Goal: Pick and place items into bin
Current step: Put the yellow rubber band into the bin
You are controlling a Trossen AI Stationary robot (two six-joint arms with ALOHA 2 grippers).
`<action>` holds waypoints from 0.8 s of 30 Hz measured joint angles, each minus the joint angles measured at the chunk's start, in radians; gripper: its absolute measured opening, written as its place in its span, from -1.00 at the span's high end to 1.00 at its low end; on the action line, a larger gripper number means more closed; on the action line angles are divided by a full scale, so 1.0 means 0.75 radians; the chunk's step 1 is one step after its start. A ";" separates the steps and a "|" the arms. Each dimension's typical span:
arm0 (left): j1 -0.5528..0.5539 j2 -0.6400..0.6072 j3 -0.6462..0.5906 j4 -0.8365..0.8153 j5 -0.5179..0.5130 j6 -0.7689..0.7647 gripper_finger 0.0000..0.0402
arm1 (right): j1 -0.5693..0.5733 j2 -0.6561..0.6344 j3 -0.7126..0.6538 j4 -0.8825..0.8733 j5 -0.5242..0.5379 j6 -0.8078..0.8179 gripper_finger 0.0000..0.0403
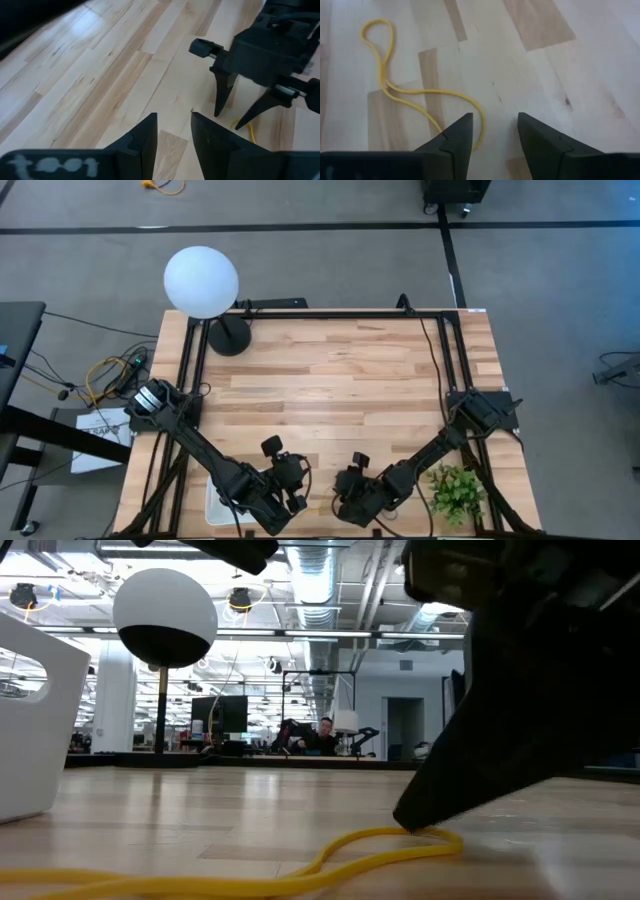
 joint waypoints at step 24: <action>0.002 0.000 -0.001 -0.004 0.014 -0.061 0.45 | -0.021 0.079 0.002 0.100 -0.087 0.020 0.86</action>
